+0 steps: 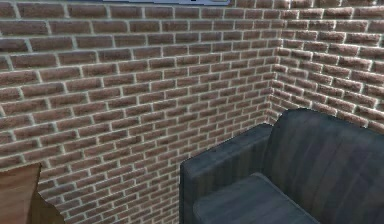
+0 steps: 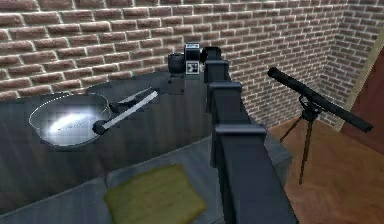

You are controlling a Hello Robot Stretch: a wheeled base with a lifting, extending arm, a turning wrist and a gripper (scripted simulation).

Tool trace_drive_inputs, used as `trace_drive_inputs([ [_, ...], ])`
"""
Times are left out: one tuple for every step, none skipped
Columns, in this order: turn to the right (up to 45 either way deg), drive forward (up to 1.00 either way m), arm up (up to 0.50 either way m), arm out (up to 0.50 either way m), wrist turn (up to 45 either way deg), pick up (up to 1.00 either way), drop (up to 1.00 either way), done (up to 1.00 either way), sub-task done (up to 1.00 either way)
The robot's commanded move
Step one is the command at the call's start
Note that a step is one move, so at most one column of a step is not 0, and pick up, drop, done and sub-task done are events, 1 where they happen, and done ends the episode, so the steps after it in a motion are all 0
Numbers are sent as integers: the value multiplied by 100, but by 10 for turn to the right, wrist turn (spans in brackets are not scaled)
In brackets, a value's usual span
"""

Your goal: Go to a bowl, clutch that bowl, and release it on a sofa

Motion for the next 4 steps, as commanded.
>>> trace_drive_inputs([
  [0,0,-30,0,0,0,0,0,0],
  [0,0,-32,0,0,0,0,0,0],
  [0,0,0,0,0,0,100,0,0],
  [0,0,10,0,0,0,0,0,0],
])
